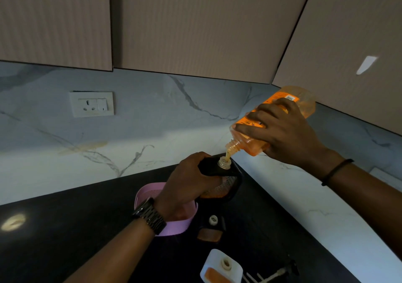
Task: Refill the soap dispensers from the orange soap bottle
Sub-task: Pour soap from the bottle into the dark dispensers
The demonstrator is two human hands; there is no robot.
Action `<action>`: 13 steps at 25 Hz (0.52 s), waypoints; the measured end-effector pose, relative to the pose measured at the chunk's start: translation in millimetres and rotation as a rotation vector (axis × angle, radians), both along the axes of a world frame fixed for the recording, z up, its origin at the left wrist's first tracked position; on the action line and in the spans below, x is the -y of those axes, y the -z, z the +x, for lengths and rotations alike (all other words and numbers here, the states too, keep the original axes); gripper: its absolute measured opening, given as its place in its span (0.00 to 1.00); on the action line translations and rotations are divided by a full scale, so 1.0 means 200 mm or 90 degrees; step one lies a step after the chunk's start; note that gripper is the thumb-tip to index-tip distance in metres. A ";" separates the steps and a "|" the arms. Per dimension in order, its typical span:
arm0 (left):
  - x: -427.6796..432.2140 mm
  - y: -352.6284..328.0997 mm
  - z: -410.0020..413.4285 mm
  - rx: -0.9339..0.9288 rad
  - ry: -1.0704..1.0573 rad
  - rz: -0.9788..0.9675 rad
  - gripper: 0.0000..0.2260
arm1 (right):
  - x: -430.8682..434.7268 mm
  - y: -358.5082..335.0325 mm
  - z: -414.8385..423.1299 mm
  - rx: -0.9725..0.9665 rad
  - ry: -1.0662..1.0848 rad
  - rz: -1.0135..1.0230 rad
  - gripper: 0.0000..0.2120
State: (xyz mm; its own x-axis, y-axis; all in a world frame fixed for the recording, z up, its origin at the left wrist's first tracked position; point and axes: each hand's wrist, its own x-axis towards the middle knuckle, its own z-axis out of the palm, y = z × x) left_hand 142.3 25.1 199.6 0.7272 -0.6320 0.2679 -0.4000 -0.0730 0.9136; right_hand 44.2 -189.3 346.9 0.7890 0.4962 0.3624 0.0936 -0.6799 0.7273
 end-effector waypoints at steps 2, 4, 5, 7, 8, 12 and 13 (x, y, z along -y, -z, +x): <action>0.00 0.00 0.00 -0.001 0.005 0.002 0.20 | 0.00 0.01 -0.01 -0.001 0.005 0.004 0.33; 0.00 0.00 0.00 0.003 0.007 0.008 0.21 | 0.00 0.03 -0.01 -0.006 0.018 0.013 0.34; 0.00 0.00 0.00 0.008 0.009 0.014 0.21 | -0.01 0.05 -0.02 -0.012 0.031 0.021 0.35; -0.01 0.01 0.00 0.017 0.007 0.036 0.21 | -0.02 0.10 -0.03 -0.029 0.077 0.054 0.36; -0.02 0.01 -0.01 0.032 -0.004 0.052 0.22 | -0.04 0.14 -0.05 -0.040 0.110 0.081 0.37; -0.02 0.06 -0.02 0.227 -0.113 0.154 0.21 | -0.13 0.37 -0.12 -0.085 0.270 0.201 0.41; -0.02 0.08 -0.02 0.278 -0.127 0.171 0.19 | -0.17 0.42 -0.15 -0.093 0.306 0.235 0.41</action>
